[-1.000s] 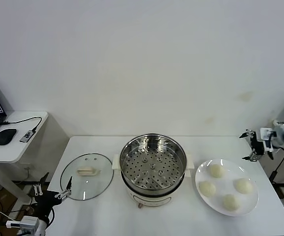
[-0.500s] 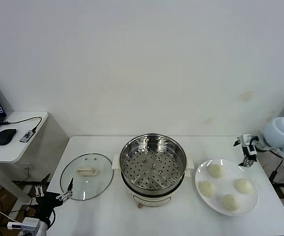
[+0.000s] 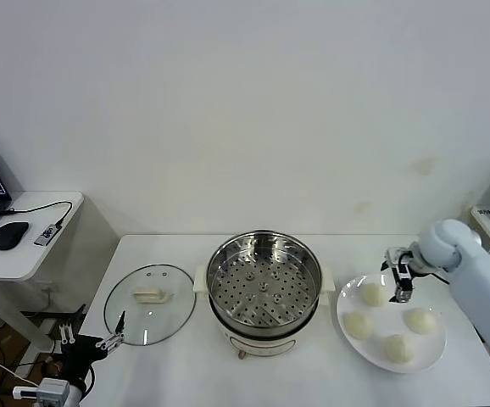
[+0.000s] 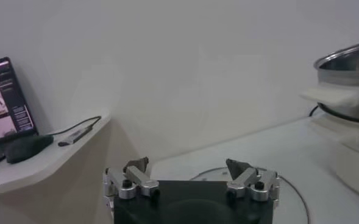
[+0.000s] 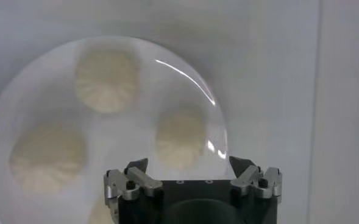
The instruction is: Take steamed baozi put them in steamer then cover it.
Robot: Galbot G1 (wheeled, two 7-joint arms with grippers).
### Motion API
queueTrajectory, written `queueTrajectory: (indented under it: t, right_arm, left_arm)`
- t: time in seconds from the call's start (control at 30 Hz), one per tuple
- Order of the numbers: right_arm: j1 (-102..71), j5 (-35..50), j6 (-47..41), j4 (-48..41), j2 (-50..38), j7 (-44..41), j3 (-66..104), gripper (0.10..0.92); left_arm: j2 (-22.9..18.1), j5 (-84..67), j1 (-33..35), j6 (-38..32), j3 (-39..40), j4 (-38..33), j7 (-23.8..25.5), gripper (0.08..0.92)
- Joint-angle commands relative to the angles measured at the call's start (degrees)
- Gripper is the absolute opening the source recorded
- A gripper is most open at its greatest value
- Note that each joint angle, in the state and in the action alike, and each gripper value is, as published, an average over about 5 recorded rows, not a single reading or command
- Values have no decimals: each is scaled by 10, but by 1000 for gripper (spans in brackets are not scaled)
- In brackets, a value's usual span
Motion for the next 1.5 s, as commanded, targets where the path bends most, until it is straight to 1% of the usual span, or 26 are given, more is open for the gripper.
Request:
queueTrajectory:
  t: [0.03,0.43,0.8,0.9,1.0,1.1,1.33,1.5]
  right_arm:
    - [-5,-23,10,-45,36,14,6,823]
    - [4,-28,15,-76,47,29,4,823]
    - [2,-21,8,-73,44,26,5,814]
    - [0,-18,4,-71,43,28,5,760]
    - [-1,-17,2,-70,42,31,6,682]
    - [-2,-16,1,-70,42,35,7,635]
    - [-1,3,-11,-54,27,36,11,611]
    - [26,67,-29,-2,-19,16,-5,611]
  left_arm:
    - [7,0,-2,-1,0,10,1,823]
    - [5,9,-16,0,12,23,5,823]
    - [3,10,-13,0,13,24,5,823]
    - [2,11,-12,0,15,24,5,823]
    - [2,11,-12,0,15,23,4,823]
    - [2,11,-12,0,15,23,4,823]
    - [-3,11,-11,-1,16,23,3,823]
    - [-8,9,-17,-1,19,27,-1,823]
